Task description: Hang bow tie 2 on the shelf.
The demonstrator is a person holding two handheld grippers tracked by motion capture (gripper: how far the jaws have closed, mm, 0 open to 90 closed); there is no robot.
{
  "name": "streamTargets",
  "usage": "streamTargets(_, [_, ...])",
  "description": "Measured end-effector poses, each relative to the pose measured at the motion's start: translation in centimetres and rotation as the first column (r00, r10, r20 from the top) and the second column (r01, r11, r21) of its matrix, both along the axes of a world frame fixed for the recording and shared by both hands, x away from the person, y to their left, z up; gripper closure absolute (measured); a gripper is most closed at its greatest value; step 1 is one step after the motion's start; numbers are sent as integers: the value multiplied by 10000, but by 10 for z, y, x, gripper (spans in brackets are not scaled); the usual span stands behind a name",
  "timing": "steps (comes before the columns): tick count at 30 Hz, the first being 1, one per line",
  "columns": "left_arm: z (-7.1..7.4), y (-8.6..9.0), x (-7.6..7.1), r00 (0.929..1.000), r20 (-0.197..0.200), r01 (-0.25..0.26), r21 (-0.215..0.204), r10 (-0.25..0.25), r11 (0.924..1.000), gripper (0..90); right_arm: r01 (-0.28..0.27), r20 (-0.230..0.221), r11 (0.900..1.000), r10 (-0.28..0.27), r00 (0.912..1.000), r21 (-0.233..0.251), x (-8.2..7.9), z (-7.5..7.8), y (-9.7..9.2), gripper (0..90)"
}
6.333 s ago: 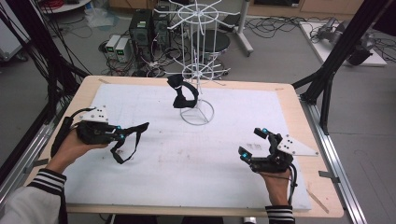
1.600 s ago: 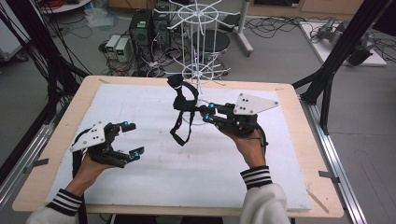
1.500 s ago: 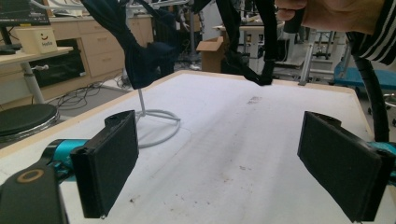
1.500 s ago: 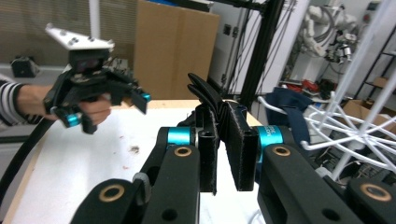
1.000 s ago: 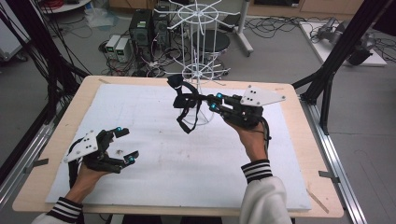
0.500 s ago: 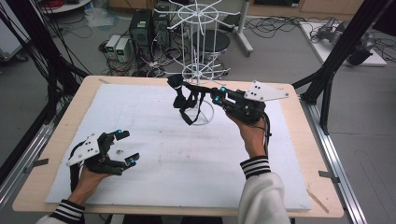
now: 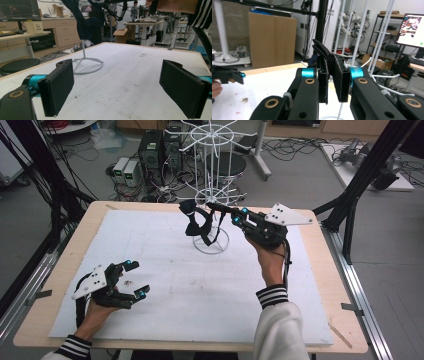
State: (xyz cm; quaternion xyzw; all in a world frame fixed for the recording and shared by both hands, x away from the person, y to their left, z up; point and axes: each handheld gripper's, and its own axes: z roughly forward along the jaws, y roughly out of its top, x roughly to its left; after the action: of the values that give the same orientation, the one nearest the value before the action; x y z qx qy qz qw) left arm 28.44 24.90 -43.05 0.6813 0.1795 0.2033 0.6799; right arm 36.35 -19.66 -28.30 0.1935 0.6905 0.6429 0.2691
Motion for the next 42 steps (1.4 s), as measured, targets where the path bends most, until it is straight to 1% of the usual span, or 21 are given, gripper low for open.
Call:
streamTargets(1, [0, 0, 0, 10000, -15, 14, 13, -14, 10000, 129, 98, -68, 10000, -98, 9999, 15, 0, 0, 0, 835])
streamTargets(7, [-1, -1, 0, 10000, -27, 7, 53, -7, 10000, 129, 527, -88, 9986, -527, 9986, 1, 2, -1, 1, 835])
streamTargets(9, [-1, -1, 0, 10000, -68, 38, 30, -38, 10000, 129, 718, -137, 9974, -719, 9973, -91, 2, -2, 1, 834])
streamTargets(12, [-2, -2, 0, 9999, -72, 82, 39, -82, 10000, 129, 828, -248, 9965, -830, 9962, -92, 2, -2, 0, 834])
streamTargets(14, [-2, -2, 0, 10000, -56, 56, 44, -55, 10000, 129, 945, -238, 9954, -949, 9952, -165, 1, -2, 0, 834])
streamTargets(15, [-2, -2, 0, 10000, -60, 43, 21, -42, 10000, 129, 946, -355, 9954, -951, 9948, -166, 0, -2, 1, 834])
streamTargets(17, [-2, -2, 0, 9999, -85, 67, 20, -67, 10000, 129, 990, -276, 9945, -1000, 9946, -338, 1, -3, 1, 834])
streamTargets(21, [-3, -2, 0, 10000, -49, 83, 73, -82, 9999, 129, 1088, -399, 9933, -1104, 9931, -396, 0, -5, 1, 835])
streamTargets(23, [-3, -3, 0, 10000, -55, 63, 39, -63, 10000, 129, 1208, -500, 9912, -1235, 9911, -544, -1, -6, 1, 834])
streamTargets(24, [-3, -3, 0, 10000, -55, 76, 27, -76, 10000, 129, 1208, -431, 9911, -1233, 9914, -557, -1, -7, 0, 834])
streamTargets(26, [-3, -3, 0, 9999, -71, 102, 45, -102, 9999, 129, 1290, -535, 9897, -1324, 9898, -622, -2, -9, -1, 834])
streamTargets(27, [-3, -4, 0, 9999, -56, 118, 77, -117, 9999, 129, 1353, -650, 9891, -1390, 9882, -583, -3, -10, -1, 835])
streamTargets(28, [-3, -4, 0, 9999, -50, 128, 75, -128, 9999, 129, 1403, -637, 9885, -1438, 9876, -562, -2, -11, -3, 834])
streamTargets(30, [-4, -5, -1, 9999, -54, 137, 90, -136, 9999, 129, 1492, -846, 9878, -1526, 9847, -450, -2, -14, -5, 834])
streamTargets(31, [-4, -5, 0, 9999, -49, 149, 110, -148, 9998, 129, 1516, -902, 9871, -1557, 9837, -510, -1, -14, -5, 834])
streamTargets(32, [-4, -5, 0, 9999, -47, 143, 100, -142, 9998, 129, 1574, -875, 9860, -1618, 9829, -559, -1, -15, -6, 835])
streamTargets(34, [-4, -6, -1, 9999, -98, 142, 36, -142, 9999, 129, 1588, -962, 9864, -1622, 9821, -425, -1, -16, -7, 834])
streamTargets(36, [-4, -6, -1, 9999, -86, 123, 44, -123, 9999, 129, 1673, -1117, 9851, -1708, 9790, -399, -1, -18, -8, 834])
streamTargets(37, [-4, -6, -1, 9999, -84, 134, 47, -133, 9999, 130, 1657, -1110, 9855, -1687, 9794, -356, 0, -20, -9, 834])
streamTargets(38, [-4, -6, -1, 9999, -83, 128, 38, -128, 9999, 130, 1665, -1245, 9856, -1688, 9778, -282, 1, -21, -9, 834])
streamTargets(42, [-4, -6, -1, 9999, -70, 141, 46, -140, 9999, 130, 1722, -1541, 9848, -1734, 9727, -213, 2, -28, -11, 833])
